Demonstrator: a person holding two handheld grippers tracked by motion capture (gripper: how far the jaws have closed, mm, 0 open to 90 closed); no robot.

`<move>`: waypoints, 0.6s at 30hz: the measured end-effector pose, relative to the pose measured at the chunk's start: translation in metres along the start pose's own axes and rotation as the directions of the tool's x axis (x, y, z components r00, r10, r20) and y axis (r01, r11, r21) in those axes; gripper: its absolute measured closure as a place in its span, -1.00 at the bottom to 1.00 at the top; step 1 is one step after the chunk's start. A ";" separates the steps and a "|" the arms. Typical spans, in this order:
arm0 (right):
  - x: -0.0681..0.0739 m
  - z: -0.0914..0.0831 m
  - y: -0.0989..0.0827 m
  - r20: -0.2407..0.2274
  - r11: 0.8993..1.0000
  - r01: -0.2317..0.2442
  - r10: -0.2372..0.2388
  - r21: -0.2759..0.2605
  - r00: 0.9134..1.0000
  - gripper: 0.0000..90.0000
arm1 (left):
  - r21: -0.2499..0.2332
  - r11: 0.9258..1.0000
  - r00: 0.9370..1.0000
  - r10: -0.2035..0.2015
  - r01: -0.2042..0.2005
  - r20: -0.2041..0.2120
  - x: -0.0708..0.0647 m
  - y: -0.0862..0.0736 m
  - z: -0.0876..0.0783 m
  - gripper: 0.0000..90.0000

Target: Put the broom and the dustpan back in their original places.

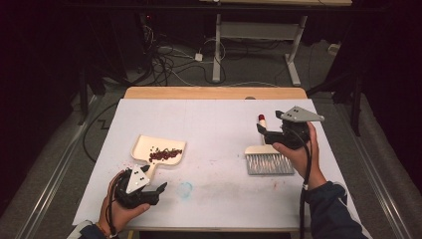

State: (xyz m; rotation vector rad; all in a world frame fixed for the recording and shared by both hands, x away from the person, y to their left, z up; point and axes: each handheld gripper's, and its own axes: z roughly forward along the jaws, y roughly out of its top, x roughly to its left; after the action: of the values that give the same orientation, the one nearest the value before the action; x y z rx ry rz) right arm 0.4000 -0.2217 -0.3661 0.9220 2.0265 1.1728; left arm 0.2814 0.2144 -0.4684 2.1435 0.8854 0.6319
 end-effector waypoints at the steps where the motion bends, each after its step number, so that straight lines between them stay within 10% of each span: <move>1: 0.001 -0.002 0.000 0.000 1.000 -0.002 0.002 -0.003 1.000 -0.52 | 0.000 1.000 1.000 0.001 -0.001 0.001 0.000 0.000 0.000 -0.54; 18: 0.014 -0.028 -0.012 0.021 0.995 0.083 -0.082 -0.055 0.996 -0.51 | 0.000 1.000 1.000 0.005 -0.005 -0.001 -0.001 0.000 0.000 -0.54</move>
State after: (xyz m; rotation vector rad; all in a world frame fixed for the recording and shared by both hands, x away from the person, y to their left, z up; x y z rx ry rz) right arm 0.3671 -0.2275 -0.3680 0.8116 1.9868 1.1660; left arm 0.2809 0.2135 -0.4681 2.1467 0.8803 0.6351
